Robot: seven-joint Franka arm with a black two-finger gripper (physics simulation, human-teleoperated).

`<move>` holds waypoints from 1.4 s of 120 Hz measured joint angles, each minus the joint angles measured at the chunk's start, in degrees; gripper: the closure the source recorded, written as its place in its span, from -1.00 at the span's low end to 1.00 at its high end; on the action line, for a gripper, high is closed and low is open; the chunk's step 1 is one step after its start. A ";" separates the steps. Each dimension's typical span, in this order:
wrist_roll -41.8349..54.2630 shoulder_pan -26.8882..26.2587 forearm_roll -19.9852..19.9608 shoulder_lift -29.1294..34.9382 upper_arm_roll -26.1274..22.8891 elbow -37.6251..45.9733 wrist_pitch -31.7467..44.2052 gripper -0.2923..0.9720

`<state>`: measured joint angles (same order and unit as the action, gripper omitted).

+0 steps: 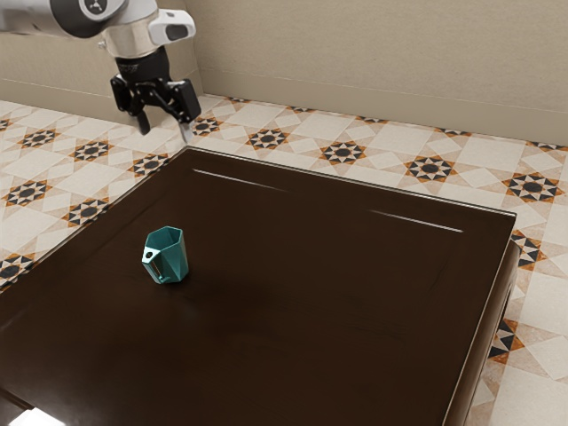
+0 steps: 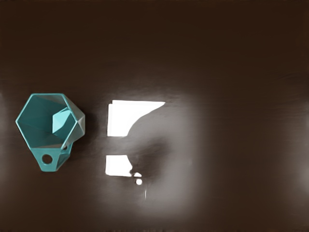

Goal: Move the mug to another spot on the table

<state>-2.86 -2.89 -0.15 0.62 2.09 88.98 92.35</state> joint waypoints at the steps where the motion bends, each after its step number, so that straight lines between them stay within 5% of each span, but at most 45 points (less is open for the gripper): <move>1: -0.05 -0.05 -0.06 -0.01 0.01 -0.05 -0.02 -0.54; 24: -0.91 -0.89 -0.54 1.48 -0.11 0.80 -0.63 -0.54; 44: -1.58 1.84 -0.51 15.40 -0.95 20.31 1.52 -0.54; 58: -1.07 6.88 -0.53 18.12 -0.69 30.90 5.69 -0.54; 81: 5.66 13.15 -0.29 12.04 -0.64 37.01 16.10 -0.54; 168: 22.72 15.32 0.36 -4.31 -2.00 36.81 40.16 -0.54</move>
<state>19.87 12.43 0.20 -3.68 0.10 125.80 132.51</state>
